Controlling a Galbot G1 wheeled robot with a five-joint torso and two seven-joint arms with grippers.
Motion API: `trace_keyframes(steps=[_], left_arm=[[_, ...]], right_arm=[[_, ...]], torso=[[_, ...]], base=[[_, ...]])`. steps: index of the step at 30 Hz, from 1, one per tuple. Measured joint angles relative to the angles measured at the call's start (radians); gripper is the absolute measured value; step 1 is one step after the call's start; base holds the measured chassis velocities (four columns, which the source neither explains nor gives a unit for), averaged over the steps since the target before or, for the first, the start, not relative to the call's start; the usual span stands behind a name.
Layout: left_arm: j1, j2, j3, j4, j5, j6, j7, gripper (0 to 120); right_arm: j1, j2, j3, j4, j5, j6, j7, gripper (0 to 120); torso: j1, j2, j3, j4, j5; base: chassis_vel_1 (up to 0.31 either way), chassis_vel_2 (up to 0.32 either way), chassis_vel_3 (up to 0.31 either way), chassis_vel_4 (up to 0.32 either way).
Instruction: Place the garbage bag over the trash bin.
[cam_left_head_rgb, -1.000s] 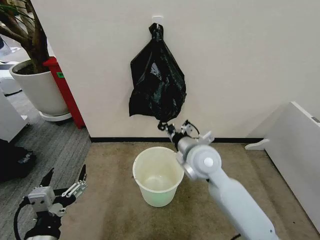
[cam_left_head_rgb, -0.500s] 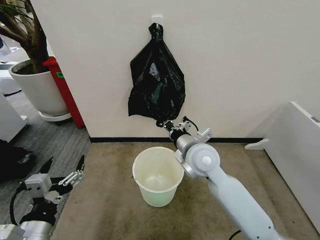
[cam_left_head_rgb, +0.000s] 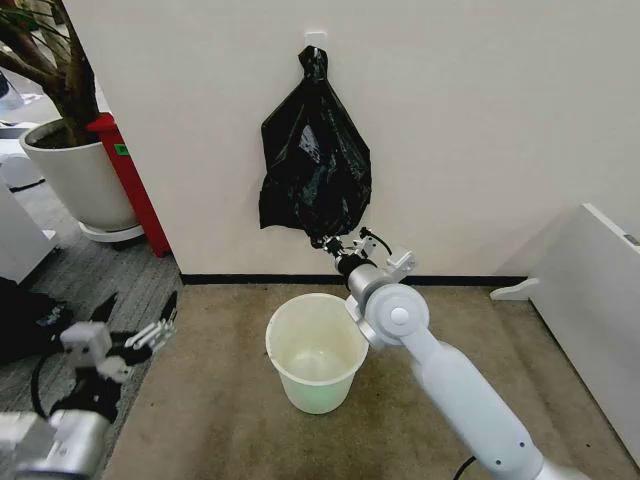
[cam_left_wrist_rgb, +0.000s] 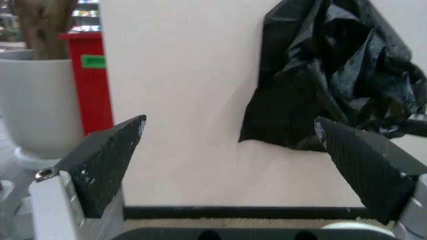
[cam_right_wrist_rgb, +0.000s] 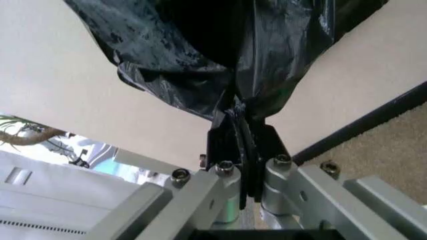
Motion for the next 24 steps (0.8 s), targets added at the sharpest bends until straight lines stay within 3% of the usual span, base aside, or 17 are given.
trace_keyframes(steps=[13, 17, 18, 24], left_arm=[[-0.265, 0.321, 0.035, 0.073, -0.201, 0.082, -0.098, 100], [-0.248, 0.338, 0.010, 0.042, -0.205, 0.096, -0.100, 100], [-0.235, 0.338, 0.006, 0.038, -0.205, 0.098, -0.100, 100], [-0.212, 0.338, -0.003, 0.034, -0.203, 0.098, -0.100, 100]], right_arm=[[-0.002, -0.005, -0.004, -0.003, -0.008, -0.006, -0.004, 0], [-0.005, -0.007, -0.003, -0.003, -0.009, -0.007, -0.004, 0], [-0.006, -0.007, -0.003, -0.003, -0.009, -0.007, -0.004, 0], [-0.006, 0.002, -0.004, -0.007, -0.009, -0.008, -0.005, 0]], torso=[[0.000, 0.000, 0.000, -0.0007, 0.0000], [0.000, 0.000, 0.000, -0.0002, 0.0015], [0.000, 0.000, 0.000, 0.0000, -0.0006], [0.000, 0.000, 0.000, 0.0001, -0.0003]], base=[[0.000, 0.000, 0.000, 0.000], [0.000, 0.000, 0.000, 0.000], [0.000, 0.000, 0.000, 0.000], [0.000, 0.000, 0.000, 0.000]])
